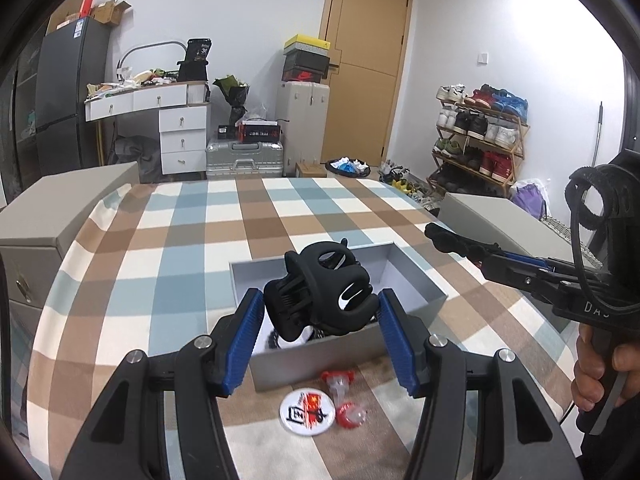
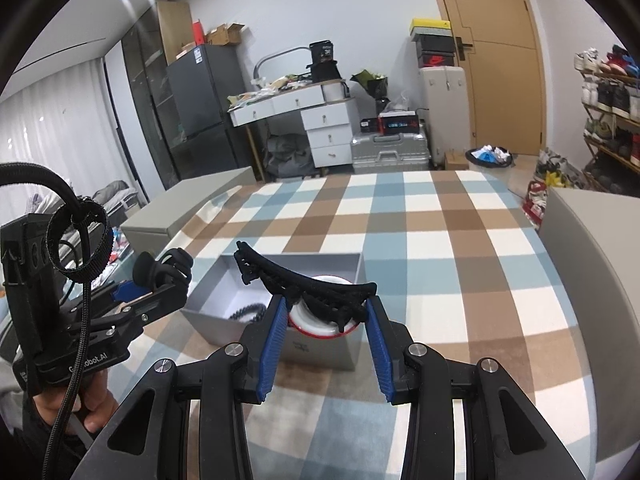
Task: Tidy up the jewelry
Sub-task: 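Lift the claw clip with the left gripper over the box while the right gripper carries the headband there, then open the left gripper to drop the claw clip in the box while the right gripper releases the headband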
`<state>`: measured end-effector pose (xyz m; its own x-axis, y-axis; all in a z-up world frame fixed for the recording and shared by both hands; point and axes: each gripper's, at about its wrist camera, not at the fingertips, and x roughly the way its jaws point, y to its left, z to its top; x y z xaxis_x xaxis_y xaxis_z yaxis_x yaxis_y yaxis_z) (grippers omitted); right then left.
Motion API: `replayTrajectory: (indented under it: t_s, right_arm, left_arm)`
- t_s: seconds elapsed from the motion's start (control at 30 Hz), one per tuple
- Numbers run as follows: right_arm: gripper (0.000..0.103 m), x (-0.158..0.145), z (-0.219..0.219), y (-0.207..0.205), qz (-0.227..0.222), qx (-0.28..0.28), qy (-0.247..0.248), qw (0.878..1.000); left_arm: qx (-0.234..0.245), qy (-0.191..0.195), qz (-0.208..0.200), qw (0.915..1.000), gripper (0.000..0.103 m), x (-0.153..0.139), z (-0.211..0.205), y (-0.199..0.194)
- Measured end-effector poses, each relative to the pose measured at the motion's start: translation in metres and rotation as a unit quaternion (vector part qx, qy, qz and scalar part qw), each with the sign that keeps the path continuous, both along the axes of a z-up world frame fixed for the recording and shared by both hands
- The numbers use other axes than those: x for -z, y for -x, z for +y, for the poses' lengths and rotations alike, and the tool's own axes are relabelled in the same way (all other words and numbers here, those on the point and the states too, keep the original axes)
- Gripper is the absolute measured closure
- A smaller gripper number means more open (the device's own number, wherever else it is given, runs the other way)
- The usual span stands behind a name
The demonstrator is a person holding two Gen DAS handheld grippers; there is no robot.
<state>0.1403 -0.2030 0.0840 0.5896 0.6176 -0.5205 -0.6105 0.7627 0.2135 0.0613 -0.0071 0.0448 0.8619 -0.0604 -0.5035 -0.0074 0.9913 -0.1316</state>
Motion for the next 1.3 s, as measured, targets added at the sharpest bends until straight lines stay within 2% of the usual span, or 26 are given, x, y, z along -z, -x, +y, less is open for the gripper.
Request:
replayTrajectory:
  t_s: [0.37,0.87,1.3]
  right_arm:
    - [0.064,-0.010,0.023,-0.011,-0.007,-0.013,0.001,1.000]
    - [0.065,0.012,0.026,-0.024,0.017,-0.012,0.007,1.000]
    - [0.065,0.032,0.034,-0.034,0.041,0.000,0.014,0.999]
  left_arm:
    - [-0.015,-0.007,-0.004,0.9999,0.050,-0.001,0.012,-0.011]
    - [-0.020,-0.022,0.017,0.9994,0.050,0.011,0.013,-0.019]
    - [-0.017,-0.019,0.037,0.9990,0.050,0.026,0.010,-0.024]
